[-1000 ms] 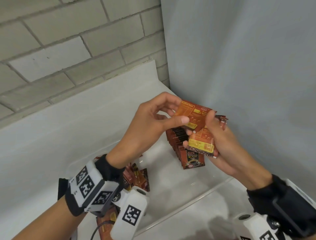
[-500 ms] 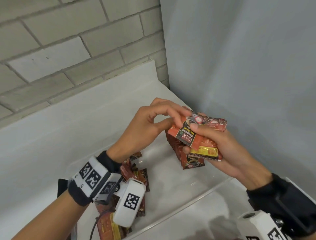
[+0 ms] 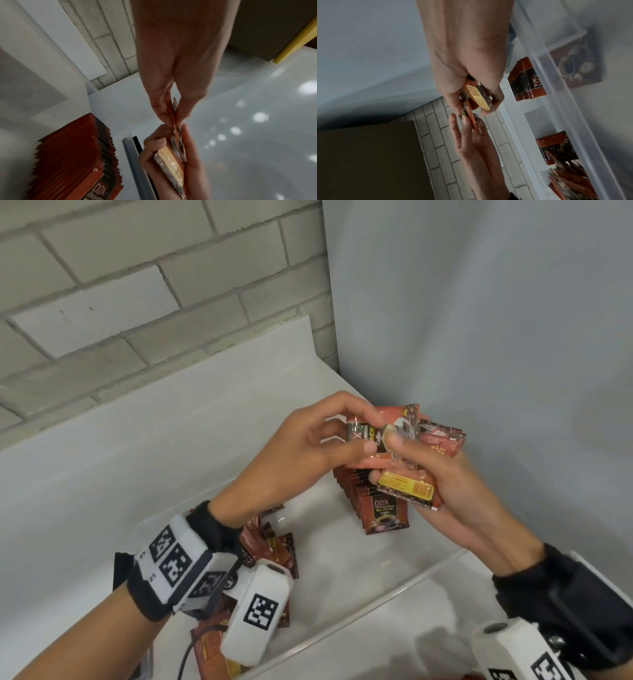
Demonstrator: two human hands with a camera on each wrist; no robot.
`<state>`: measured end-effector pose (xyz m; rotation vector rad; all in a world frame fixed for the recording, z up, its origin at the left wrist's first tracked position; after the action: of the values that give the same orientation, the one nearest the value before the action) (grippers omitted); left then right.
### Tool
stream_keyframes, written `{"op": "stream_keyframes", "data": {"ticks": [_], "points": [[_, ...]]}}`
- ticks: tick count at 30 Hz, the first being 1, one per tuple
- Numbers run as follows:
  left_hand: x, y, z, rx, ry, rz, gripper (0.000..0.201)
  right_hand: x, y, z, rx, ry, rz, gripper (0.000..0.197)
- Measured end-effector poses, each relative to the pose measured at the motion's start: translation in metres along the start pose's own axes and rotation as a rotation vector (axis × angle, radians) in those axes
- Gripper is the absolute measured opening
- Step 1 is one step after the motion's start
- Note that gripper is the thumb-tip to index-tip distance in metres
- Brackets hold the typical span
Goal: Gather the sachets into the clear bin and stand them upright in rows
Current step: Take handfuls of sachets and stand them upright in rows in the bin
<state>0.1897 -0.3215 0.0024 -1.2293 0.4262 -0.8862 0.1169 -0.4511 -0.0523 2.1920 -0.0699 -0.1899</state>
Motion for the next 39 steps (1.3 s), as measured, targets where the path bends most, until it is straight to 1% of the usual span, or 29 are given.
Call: {"op": "stream_keyframes", "data": {"ticks": [1,2,3,5,7,9,11,13,15,17,20,24,27,29,32,34,35,37,39], "points": [[0.001,-0.001,0.003,0.020,0.002,-0.015,0.017,0.000,0.002,0.000,0.033,-0.018,0.025,0.039],[0.001,-0.002,0.006,0.042,0.015,-0.020,0.017,0.001,0.004,0.001,0.080,-0.054,0.051,0.035],[0.001,-0.001,0.009,0.071,0.046,-0.017,0.019,0.001,0.006,0.003,0.130,-0.105,0.083,0.026],[-0.001,0.003,0.008,0.187,0.177,-0.017,0.023,-0.001,0.011,0.007,0.179,-0.196,0.170,0.014],[-0.005,0.009,-0.001,0.316,0.344,-0.041,0.024,-0.002,0.013,0.009,0.194,-0.242,0.218,0.010],[-0.007,0.018,-0.014,0.402,0.477,-0.069,0.024,-0.003,0.012,0.010,0.197,-0.255,0.231,0.009],[-0.006,0.032,-0.029,0.523,0.565,-0.119,0.026,-0.003,0.012,0.009,0.181,-0.255,0.229,0.009],[-0.004,0.046,-0.041,0.635,0.616,-0.173,0.027,-0.003,0.012,0.010,0.174,-0.259,0.233,0.010],[-0.001,0.055,-0.049,0.726,0.618,-0.269,0.026,-0.003,0.012,0.011,0.176,-0.256,0.240,0.010],[0.002,0.059,-0.056,0.813,0.575,-0.402,0.023,-0.003,0.011,0.011,0.169,-0.246,0.242,0.010],[0.006,0.062,-0.061,0.915,0.507,-0.500,0.021,-0.002,0.011,0.011,0.152,-0.236,0.240,0.011],[0.004,0.066,-0.067,1.034,0.478,-0.506,0.016,-0.002,0.011,0.011,0.147,-0.221,0.232,0.015],[0.003,0.065,-0.067,1.005,0.467,-0.471,0.013,-0.001,0.011,0.011,0.172,-0.199,0.231,0.016],[0.002,0.066,-0.067,0.980,0.499,-0.430,0.020,-0.001,0.012,0.009,0.182,-0.184,0.234,0.016],[0.000,0.066,-0.067,0.967,0.548,-0.421,0.027,-0.002,0.012,0.006,0.178,-0.160,0.235,0.015],[-0.002,0.063,-0.066,0.960,0.551,-0.445,0.028,-0.003,0.013,0.006,0.175,-0.164,0.229,0.017],[-0.004,0.062,-0.066,0.976,0.545,-0.479,0.027,-0.003,0.013,0.007,0.176,-0.166,0.230,0.017],[-0.007,0.061,-0.068,1.057,0.525,-0.556,0.027,-0.002,0.012,0.007,0.175,-0.169,0.233,0.015],[-0.008,0.063,-0.071,1.138,0.505,-0.597,0.029,-0.001,0.012,0.008,0.167,-0.178,0.230,0.014]]}}
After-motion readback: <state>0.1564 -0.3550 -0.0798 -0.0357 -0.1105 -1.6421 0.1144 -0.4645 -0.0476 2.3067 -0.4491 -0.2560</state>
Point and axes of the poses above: each hand's wrist, its own x-axis towards the middle knuckle, its own z-axis out of the back of the hand, y = z × x, the point moved 4 cm from there along x, towards the middle knuckle, and after that the axes turned 2 degrees about -z, right-handed, at the moved point
